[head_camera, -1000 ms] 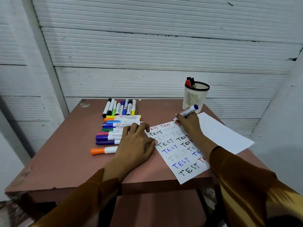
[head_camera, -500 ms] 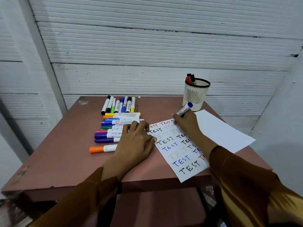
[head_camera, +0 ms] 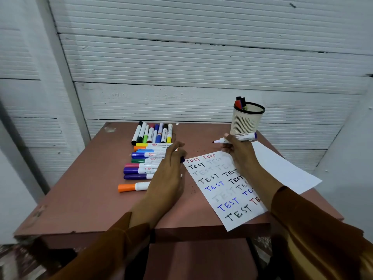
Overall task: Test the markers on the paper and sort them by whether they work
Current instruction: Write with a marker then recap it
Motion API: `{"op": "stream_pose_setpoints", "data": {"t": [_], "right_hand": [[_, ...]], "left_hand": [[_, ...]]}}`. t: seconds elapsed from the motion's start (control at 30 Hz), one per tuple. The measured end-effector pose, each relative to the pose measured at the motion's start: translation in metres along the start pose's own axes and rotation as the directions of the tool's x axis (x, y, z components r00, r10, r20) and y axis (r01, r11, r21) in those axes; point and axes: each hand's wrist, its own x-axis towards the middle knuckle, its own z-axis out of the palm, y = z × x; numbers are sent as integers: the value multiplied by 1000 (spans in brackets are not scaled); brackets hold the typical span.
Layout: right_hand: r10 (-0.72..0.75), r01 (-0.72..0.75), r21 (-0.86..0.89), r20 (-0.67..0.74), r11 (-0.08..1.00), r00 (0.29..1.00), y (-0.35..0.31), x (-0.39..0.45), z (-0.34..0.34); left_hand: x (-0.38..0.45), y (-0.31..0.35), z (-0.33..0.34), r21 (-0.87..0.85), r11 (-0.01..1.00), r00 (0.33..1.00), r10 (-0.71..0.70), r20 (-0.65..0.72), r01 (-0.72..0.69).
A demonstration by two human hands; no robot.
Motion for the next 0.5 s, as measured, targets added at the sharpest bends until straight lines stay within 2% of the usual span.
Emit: {"op": "stream_pose_setpoints", "data": {"t": [0.07, 0.13, 0.2, 0.33, 0.5], "right_hand": [[78, -83, 150, 43, 985, 996, -5, -9, 7], [113, -132, 190, 106, 973, 988, -6, -19, 12], [104, -134, 183, 168, 974, 980, -7, -29, 18], [32, -76, 166, 253, 983, 967, -6, -40, 31], [5, -32, 99, 262, 995, 965, -2, -44, 34]], "left_hand": [[0, 0, -3, -15, 998, 998, -65, -12, 65], [1, 0, -4, 2, 990, 989, -143, -36, 144], [0, -1, -4, 47, 990, 989, -133, -61, 136], [3, 3, -5, -11, 958, 957, -286, -55, 286], [1, 2, -5, -32, 961, 959, -277, -61, 275]]}}
